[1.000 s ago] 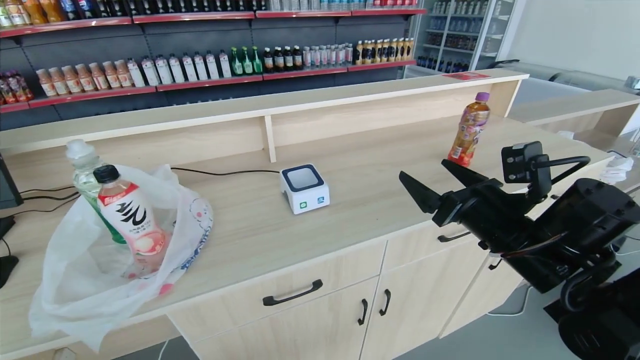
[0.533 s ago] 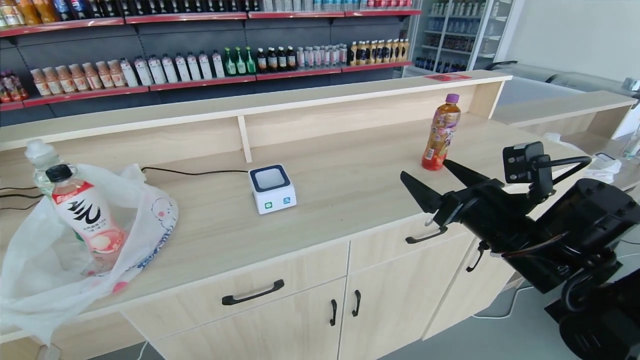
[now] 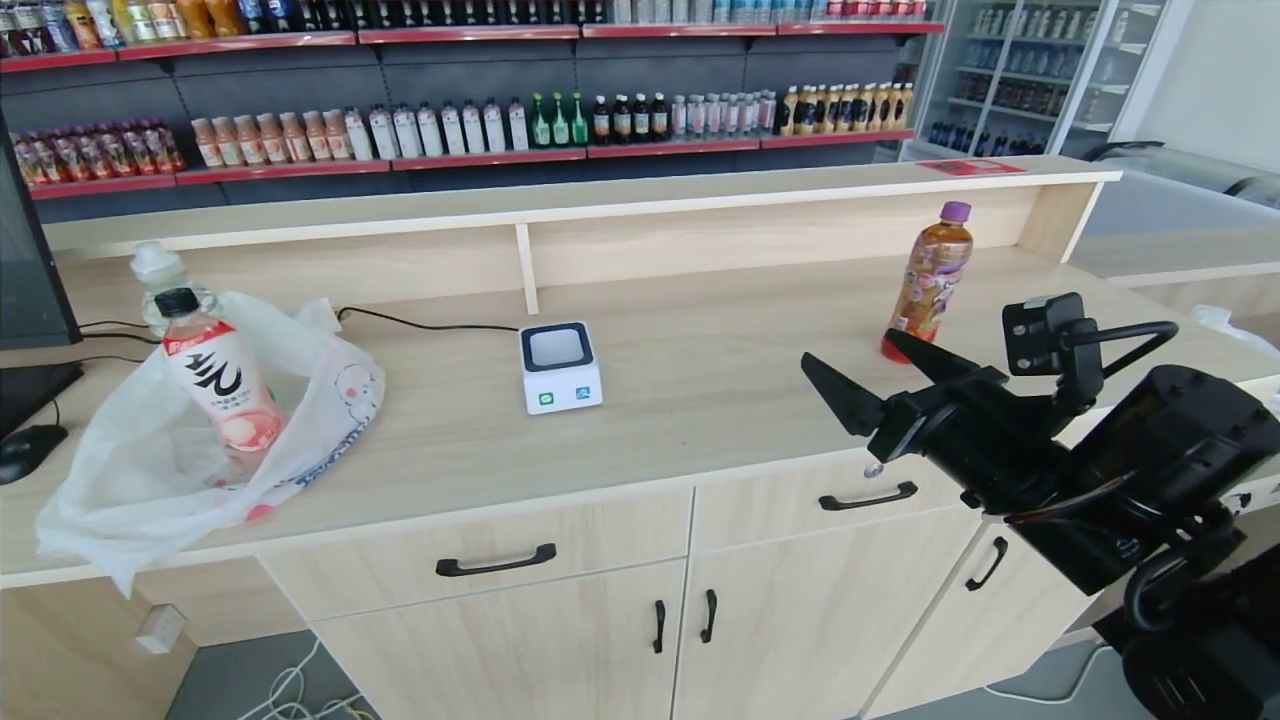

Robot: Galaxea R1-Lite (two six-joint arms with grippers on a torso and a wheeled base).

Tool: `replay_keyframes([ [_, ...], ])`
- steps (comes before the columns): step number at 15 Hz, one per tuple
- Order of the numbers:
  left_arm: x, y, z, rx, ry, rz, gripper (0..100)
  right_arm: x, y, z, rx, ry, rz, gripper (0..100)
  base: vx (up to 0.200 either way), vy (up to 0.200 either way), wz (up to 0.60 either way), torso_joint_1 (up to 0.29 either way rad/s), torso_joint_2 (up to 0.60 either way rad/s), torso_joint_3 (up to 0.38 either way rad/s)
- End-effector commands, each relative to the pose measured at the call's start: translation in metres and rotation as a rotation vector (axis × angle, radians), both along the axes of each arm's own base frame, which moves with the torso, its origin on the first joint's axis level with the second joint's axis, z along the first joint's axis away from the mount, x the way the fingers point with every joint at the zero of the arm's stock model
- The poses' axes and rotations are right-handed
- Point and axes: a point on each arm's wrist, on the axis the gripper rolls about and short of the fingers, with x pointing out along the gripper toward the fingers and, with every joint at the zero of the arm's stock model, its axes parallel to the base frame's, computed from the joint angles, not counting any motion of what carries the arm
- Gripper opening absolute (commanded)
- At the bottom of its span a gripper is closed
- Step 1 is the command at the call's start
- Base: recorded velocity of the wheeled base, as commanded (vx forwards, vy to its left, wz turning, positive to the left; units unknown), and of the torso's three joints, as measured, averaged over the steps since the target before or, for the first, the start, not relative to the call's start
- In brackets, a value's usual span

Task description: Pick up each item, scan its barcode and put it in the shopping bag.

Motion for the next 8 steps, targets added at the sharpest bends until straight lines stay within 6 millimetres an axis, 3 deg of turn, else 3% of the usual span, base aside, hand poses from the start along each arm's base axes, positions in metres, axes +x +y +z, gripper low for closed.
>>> replay_keyframes([
  [1, -0.0001, 0.0, 0.0004, 0.0, -0.002, 0.0, 100, -0.0006, 0.0001, -0.0005, -0.001, 0.002, 0.002, 100, 0.0, -0.2, 0.0, 0.002, 0.01, 0.002],
  [3, 0.0, 0.0, 0.0, 0.0, -0.001, 0.0, 100, -0.0008, 0.0009, -0.0021, -0.004, 0.008, 0.005, 100, 0.0, -0.2, 0.0, 0.002, 0.0, 0.002],
  [6, 0.0, 0.0, 0.0, 0.0, -0.001, 0.0, 100, -0.0017, 0.001, -0.0042, -0.008, 0.016, 0.006, 100, 0.0, -0.2, 0.6, 0.001, 0.0, 0.004],
  [8, 0.0, 0.0, 0.0, 0.0, -0.001, 0.0, 100, -0.0013, 0.0007, -0.0046, -0.008, 0.017, 0.005, 100, 0.0, -0.2, 0.0, 0.002, 0.0, 0.005],
])
